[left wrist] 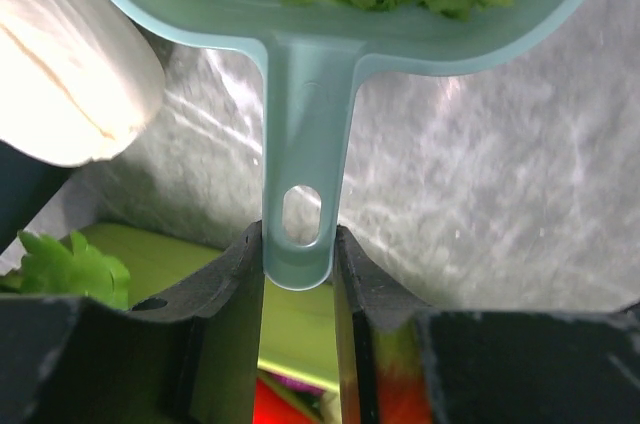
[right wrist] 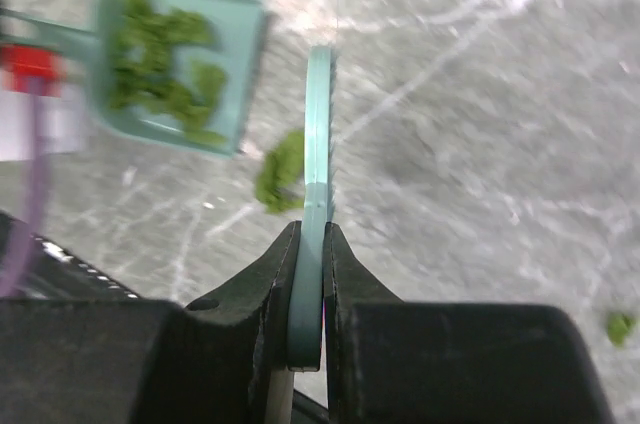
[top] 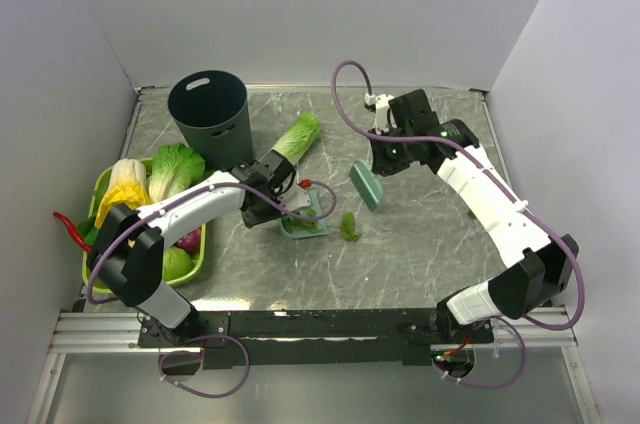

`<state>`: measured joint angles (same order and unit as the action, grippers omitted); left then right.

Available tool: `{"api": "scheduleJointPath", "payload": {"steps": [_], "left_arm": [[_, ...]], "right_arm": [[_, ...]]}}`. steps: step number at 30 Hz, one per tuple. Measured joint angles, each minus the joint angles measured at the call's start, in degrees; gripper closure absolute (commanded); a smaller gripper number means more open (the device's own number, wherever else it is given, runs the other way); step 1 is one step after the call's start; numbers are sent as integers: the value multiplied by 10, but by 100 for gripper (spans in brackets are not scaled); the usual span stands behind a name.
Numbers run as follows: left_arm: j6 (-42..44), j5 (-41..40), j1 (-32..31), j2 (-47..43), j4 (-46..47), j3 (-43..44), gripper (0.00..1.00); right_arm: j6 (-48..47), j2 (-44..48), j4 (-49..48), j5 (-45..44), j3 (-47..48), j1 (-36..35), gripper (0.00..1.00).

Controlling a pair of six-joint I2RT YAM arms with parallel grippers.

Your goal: Sweep away the paper scraps from the table

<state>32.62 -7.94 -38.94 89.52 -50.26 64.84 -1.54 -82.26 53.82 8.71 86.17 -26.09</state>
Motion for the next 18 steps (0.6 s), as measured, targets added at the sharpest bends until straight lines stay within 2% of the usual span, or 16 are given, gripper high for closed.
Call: {"api": "scheduleJointPath", "payload": {"steps": [4, 9, 18], "left_arm": [[16, 2, 0, -9, -30, 0, 99], [23, 10, -1, -7, -55, 0, 99], [-5, 29, -35, 41, -37, 4, 99]], "right_arm": [[10, 7, 0, -25, -60, 6, 100], [42, 0, 16, -14, -114, 34, 100], [97, -70, 1, 82, -83, 33, 100]]}}
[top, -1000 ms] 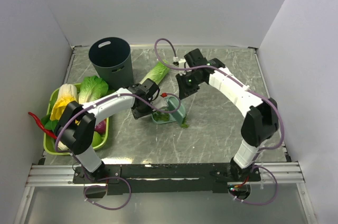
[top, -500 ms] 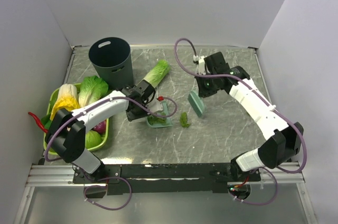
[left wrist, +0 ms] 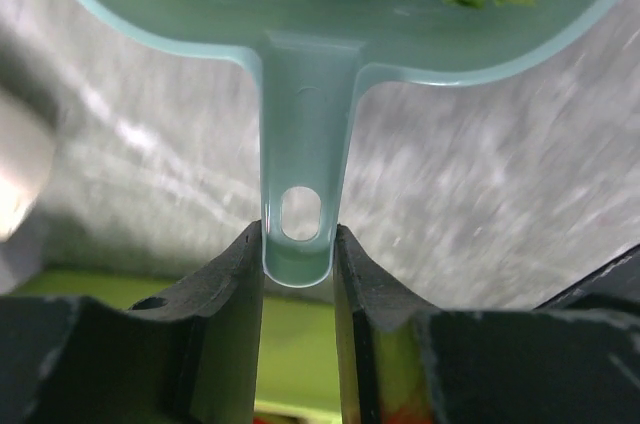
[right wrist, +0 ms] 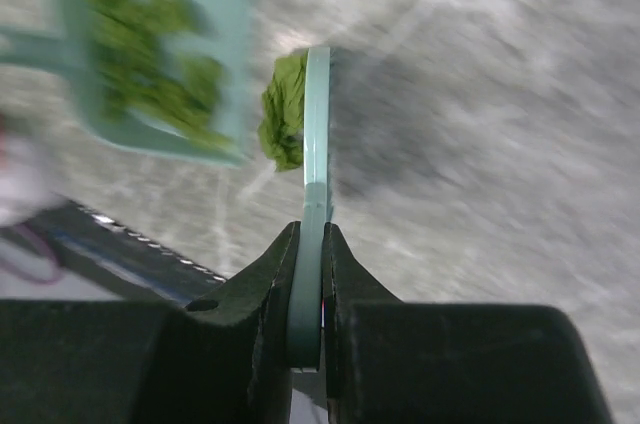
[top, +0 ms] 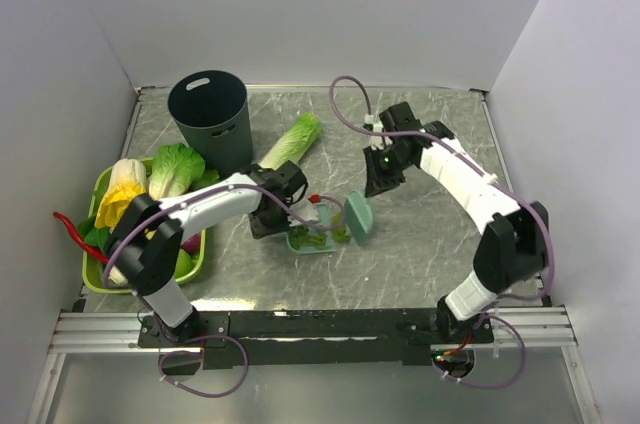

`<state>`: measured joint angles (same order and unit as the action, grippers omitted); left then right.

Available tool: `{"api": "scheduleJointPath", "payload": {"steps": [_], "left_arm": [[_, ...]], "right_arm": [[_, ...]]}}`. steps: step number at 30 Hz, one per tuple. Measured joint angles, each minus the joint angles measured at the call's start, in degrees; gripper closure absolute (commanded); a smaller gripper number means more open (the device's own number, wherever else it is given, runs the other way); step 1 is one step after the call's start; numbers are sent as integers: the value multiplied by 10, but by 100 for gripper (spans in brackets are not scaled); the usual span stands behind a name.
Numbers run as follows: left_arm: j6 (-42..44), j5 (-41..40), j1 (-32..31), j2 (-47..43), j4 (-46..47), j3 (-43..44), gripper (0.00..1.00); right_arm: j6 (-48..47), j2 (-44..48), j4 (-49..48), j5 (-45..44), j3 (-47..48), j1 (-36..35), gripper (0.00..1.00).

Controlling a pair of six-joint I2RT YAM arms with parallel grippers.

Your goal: Sweep away the paper scraps from the table

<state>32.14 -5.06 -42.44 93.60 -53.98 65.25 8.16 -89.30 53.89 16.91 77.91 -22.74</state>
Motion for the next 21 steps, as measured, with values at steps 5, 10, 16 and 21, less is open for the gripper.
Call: {"api": "scheduleJointPath", "payload": {"steps": [5, 10, 16, 21], "left_arm": [[-22, 19, -15, 49, 16, 35, 99], [-32, 24, -9, 37, 55, 23, 99], [-43, 43, 18, -6, 118, -41, 99], [-44, 70, 33, -31, 172, -62, 99]], "right_arm": [[12, -50, -11, 68, 64, -8, 100], [-17, -38, -6, 49, 86, -14, 100], [-67, 10, 3, -15, 87, -15, 100], [-79, 23, 0, -30, 115, -11, 100]]}}
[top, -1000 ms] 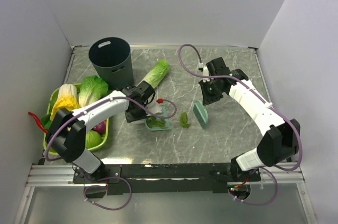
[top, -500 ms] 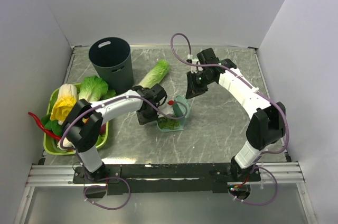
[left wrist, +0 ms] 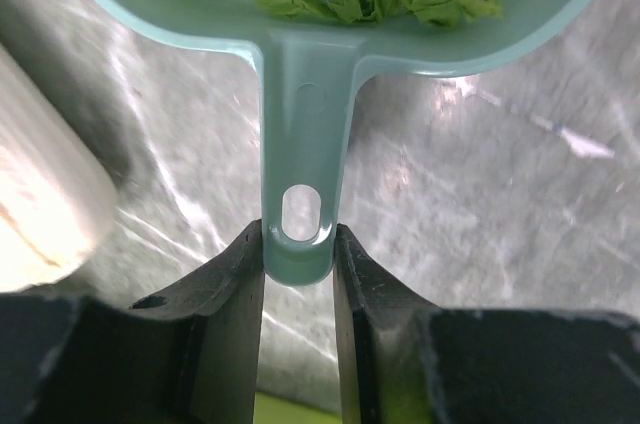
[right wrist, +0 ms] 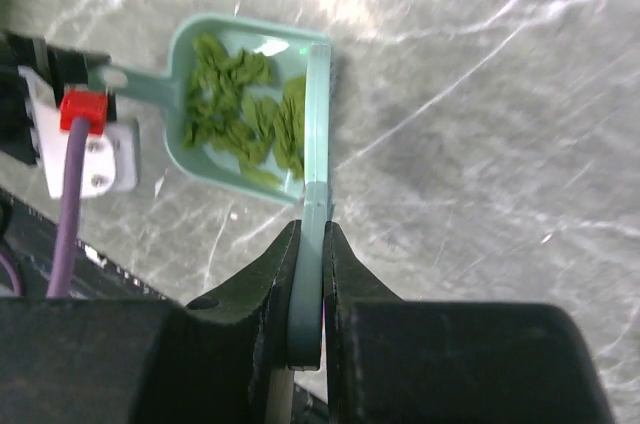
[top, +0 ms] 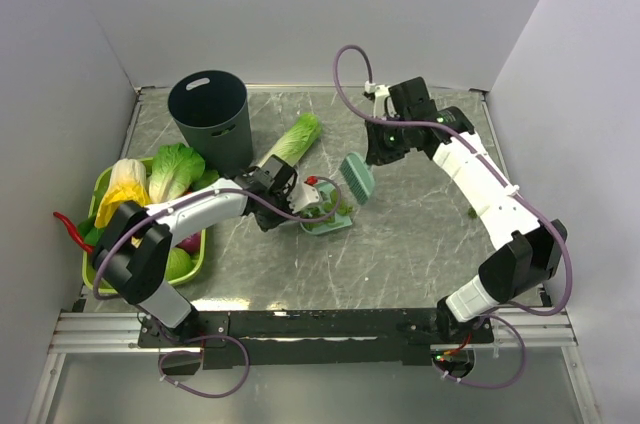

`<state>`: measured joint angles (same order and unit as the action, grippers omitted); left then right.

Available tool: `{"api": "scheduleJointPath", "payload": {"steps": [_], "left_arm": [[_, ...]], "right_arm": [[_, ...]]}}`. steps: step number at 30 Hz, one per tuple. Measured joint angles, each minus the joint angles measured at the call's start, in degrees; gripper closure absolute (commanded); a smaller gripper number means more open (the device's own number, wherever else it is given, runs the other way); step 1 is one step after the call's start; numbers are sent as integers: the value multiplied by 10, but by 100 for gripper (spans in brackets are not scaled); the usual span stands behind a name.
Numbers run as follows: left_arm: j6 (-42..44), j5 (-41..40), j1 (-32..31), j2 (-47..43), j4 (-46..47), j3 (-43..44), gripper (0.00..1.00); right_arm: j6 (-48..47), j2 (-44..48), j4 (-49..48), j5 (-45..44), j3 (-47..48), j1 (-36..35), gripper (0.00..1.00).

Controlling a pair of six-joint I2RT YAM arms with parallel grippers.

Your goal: Sweep away the paper scraps from the table

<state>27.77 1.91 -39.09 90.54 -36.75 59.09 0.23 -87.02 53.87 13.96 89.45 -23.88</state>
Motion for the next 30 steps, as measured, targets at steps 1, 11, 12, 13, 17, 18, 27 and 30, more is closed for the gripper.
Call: {"api": "scheduleJointPath", "payload": {"steps": [1, 11, 12, 13, 17, 18, 27, 30], "left_arm": [[0, 4, 2, -4, 10, -2, 99], [2, 30, 18, -51, 31, -4, 99], [0, 33, 20, -59, 31, -4, 99], [-2, 35, 21, -66, 31, -3, 99], [-22, 65, 38, -93, 35, -2, 99], [-26, 70, 43, -96, 36, -2, 99], [-62, 89, 75, -95, 48, 3, 99], [-66, 89, 80, -92, 60, 9, 99]], "right_arm": [[0, 0, -3, -3, 7, 3, 100], [-1, -1, -31, -111, 17, 48, 100], [0, -2, -33, -117, 17, 51, 100], [2, -4, -34, -123, 17, 55, 100], [8, -13, -37, -131, 16, 62, 100], [10, -15, -38, -132, 16, 63, 100], [12, -37, -38, -125, 16, 63, 100], [12, -44, -39, -123, 16, 63, 100]]}}
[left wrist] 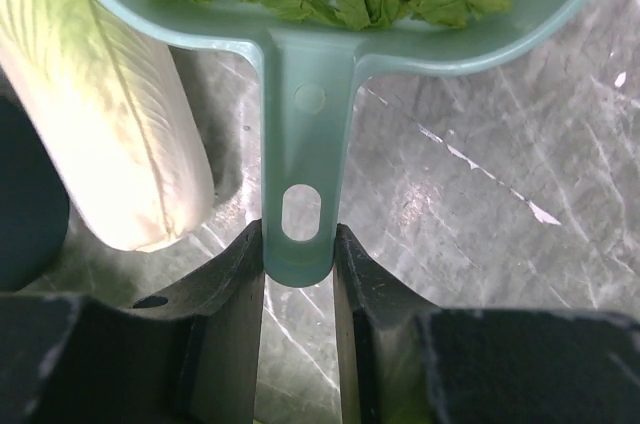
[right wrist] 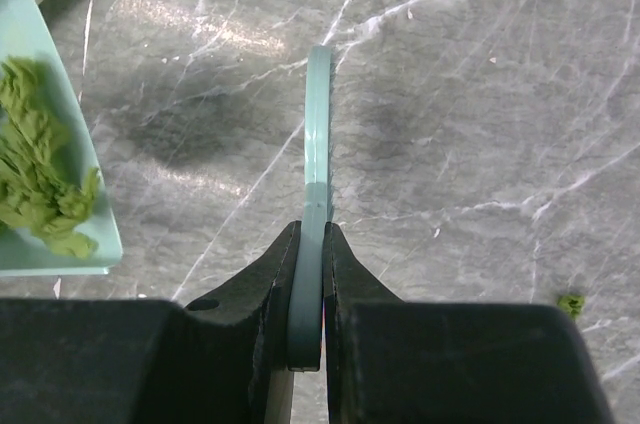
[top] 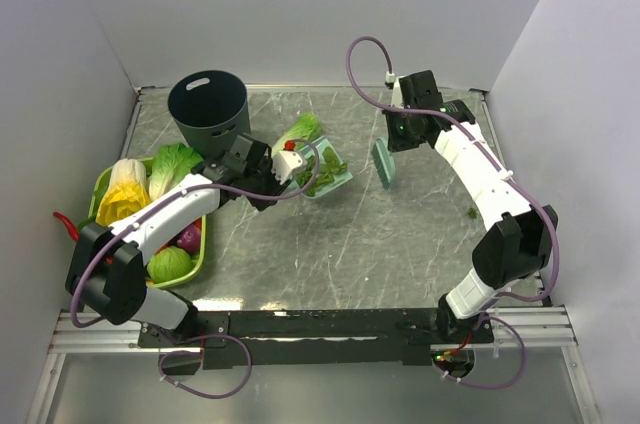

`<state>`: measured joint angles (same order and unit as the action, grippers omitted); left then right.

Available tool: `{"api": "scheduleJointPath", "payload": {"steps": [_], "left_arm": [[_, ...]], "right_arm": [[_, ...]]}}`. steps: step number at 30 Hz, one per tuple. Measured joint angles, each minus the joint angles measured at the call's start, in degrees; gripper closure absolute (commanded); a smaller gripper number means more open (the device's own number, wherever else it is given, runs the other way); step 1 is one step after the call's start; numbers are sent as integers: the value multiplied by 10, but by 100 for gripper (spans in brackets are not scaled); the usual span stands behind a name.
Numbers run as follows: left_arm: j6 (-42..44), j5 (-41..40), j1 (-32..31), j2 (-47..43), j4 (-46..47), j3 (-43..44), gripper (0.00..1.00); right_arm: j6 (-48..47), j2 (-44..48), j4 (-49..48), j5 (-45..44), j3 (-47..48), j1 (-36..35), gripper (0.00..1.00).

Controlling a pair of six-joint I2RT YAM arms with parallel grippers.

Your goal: Sweep away the paper scraps from the table

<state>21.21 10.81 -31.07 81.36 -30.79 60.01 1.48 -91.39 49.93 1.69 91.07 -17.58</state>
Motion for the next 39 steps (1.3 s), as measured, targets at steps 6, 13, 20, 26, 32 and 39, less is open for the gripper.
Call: {"api": "scheduleJointPath", "payload": {"steps": [6, 13, 20, 26, 32, 39], "left_arm": [[-6, 6, 13, 26, 16, 44, 99], [-8, 3, 26, 47, 35, 62, 99], [-10, -14, 30, 57, -6, 145, 99], [-10, -63, 44, 56, -24, 193, 99], [-16, -108, 110, 56, -92, 259, 99], [-19, -171, 190, 43, -106, 300, 99]], "right_arm": [[1, -8, -2, 7, 0, 0, 100], [1, -8, -2, 9, -2, 0, 100], [1, -8, -3, 10, -6, 0, 100], [1, -8, -3, 15, -6, 0, 100], [2, -11, -4, 24, -6, 0, 100], [4, -12, -8, 31, -12, 0, 100]]}}
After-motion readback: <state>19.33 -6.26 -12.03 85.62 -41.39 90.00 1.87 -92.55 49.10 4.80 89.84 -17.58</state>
